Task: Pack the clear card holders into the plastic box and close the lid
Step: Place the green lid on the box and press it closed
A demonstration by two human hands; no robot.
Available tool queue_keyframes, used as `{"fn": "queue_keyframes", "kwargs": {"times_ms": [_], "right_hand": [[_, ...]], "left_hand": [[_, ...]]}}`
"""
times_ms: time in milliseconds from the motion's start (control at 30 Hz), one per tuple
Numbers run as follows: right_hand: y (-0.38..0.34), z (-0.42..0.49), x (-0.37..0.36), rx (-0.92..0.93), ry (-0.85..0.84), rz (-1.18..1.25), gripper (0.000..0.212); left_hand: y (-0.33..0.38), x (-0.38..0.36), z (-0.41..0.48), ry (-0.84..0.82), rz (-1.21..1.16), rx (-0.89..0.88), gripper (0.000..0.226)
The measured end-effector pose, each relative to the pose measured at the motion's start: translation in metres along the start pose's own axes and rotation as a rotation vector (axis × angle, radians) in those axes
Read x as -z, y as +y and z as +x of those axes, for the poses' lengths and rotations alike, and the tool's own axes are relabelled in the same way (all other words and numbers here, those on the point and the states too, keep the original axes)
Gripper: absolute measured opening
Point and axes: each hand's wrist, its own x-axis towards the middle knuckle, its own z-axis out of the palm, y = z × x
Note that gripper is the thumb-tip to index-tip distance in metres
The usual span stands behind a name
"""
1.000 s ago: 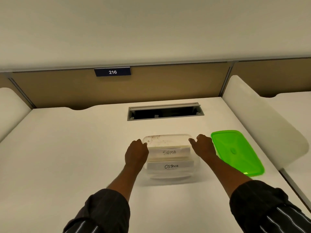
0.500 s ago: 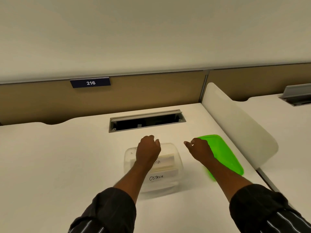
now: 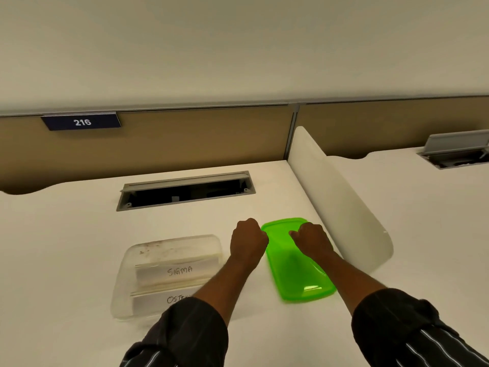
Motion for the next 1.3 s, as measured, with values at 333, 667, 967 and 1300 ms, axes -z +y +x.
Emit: {"fn": "queue_keyframes", "kwargs": {"times_ms": [333, 667, 967, 1300], "right_hand": [[0.034, 0.031, -0.017, -0.065, -0.077, 0.056, 0.049], [0.03, 0.059, -0.017, -0.08, -0.051, 0.109, 0.046], [0.018, 0.089, 0.022, -0.256, 0.168, 0.708, 0.058], [0.01, 0.1, 0.059, -0.433, -0.182, 1.945, 0.066]], "left_hand": [[-0.019, -0.069, 0.011, -0.235, -0.037, 0.238, 0.047], [-0.005, -0.081, 0.037, -0.204, -0.262, 0.377, 0.023], [0.025, -0.032, 0.073, 0.061, -0.429, 0.082, 0.025], [0.046, 0.008, 0.07, 0.054, -0.144, -0.419, 0.033]]}}
